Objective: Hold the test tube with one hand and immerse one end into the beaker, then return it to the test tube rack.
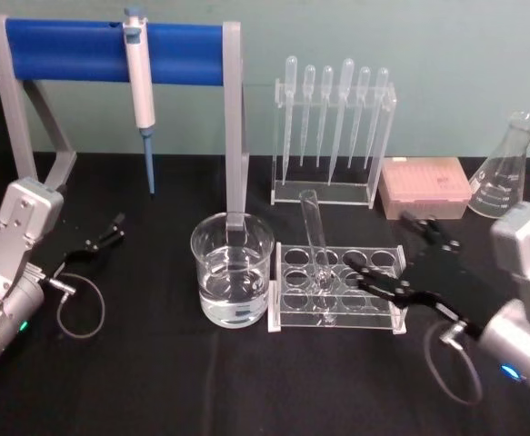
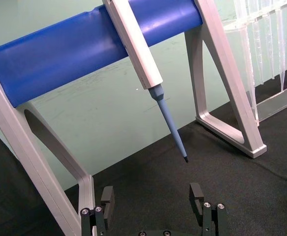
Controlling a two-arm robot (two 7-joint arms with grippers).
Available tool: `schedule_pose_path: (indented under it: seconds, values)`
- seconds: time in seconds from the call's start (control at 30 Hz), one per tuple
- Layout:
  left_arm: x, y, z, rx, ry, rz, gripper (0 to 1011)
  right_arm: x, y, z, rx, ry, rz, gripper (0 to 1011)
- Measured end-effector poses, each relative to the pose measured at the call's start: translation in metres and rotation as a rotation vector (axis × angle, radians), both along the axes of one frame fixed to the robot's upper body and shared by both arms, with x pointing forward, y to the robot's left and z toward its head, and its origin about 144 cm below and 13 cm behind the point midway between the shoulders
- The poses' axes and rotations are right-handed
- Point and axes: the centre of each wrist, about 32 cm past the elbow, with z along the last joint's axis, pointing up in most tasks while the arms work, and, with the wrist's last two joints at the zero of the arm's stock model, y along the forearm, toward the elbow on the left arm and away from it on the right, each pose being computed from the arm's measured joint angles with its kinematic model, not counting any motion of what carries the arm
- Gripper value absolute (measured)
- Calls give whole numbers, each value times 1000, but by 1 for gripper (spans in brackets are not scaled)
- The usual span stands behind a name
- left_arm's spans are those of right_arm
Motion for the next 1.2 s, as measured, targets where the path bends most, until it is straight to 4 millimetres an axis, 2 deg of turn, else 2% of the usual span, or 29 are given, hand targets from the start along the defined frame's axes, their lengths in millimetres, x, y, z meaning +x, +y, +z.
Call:
schedule_pose_path:
  seconds: [0.23,0.43,0.67,0.87,1.2]
  values:
    - [0,0,0,0,0,0,1000,34,25,5,-20,53,126,1002]
    - [0,0,0,0,0,0,1000,58,33,15,-37,119,166,1002]
    - [0,0,0,0,0,0,1000,74,33,27,15,204,221,1002]
    - [0,0,0,0,0,0,1000,76,34,35,20,238,242,995]
    - [0,0,0,0,0,0,1000,75,36,43,-27,253,241,746]
